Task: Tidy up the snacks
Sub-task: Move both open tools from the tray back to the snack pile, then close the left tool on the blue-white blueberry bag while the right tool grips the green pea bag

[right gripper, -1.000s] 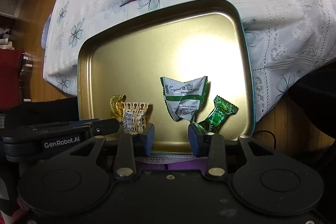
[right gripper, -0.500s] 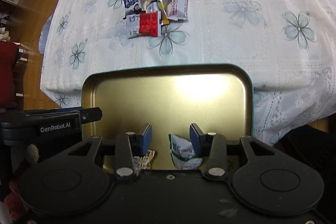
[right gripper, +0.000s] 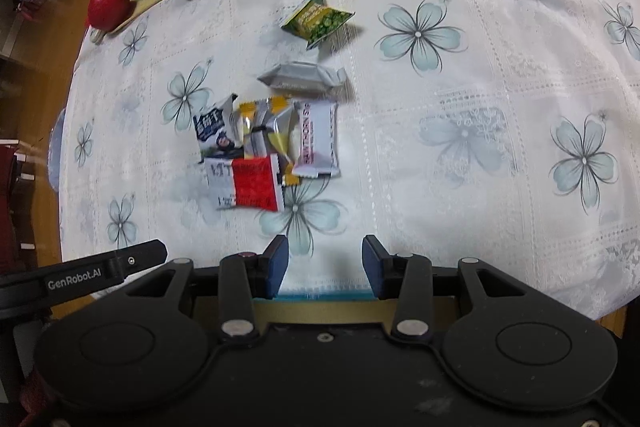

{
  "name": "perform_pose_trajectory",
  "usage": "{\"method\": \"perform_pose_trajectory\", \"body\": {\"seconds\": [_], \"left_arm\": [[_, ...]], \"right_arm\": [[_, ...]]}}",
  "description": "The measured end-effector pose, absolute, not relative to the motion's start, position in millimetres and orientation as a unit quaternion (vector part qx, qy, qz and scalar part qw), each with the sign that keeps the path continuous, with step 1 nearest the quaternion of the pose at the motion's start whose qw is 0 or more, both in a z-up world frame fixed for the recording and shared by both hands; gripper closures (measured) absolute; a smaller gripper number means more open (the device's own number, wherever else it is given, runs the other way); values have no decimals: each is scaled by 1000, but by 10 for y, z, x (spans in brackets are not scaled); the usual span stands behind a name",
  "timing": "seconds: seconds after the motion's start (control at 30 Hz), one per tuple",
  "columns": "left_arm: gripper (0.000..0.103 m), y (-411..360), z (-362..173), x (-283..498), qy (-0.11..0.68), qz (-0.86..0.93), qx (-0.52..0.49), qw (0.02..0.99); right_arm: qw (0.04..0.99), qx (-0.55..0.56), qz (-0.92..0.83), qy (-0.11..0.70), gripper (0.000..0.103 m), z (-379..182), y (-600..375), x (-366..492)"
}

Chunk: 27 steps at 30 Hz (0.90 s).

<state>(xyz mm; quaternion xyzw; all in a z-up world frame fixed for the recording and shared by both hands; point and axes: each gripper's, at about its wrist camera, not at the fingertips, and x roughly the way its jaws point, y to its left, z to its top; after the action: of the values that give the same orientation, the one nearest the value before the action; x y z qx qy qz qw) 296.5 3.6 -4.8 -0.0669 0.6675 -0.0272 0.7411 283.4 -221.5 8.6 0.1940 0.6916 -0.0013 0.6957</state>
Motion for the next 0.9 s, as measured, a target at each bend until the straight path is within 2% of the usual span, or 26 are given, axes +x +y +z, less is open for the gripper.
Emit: {"method": "perform_pose_trajectory", "body": {"seconds": [0.43,0.9], "left_arm": [[59,-165,-226,3503,630,-43,-86,770],[60,-360,-448,3713,637,-35,-72,767]], "right_arm": [[712,257,-55,651,60,-126,-2431,3400],[714,276,-87,637,60,-202,-2640,3528]]}}
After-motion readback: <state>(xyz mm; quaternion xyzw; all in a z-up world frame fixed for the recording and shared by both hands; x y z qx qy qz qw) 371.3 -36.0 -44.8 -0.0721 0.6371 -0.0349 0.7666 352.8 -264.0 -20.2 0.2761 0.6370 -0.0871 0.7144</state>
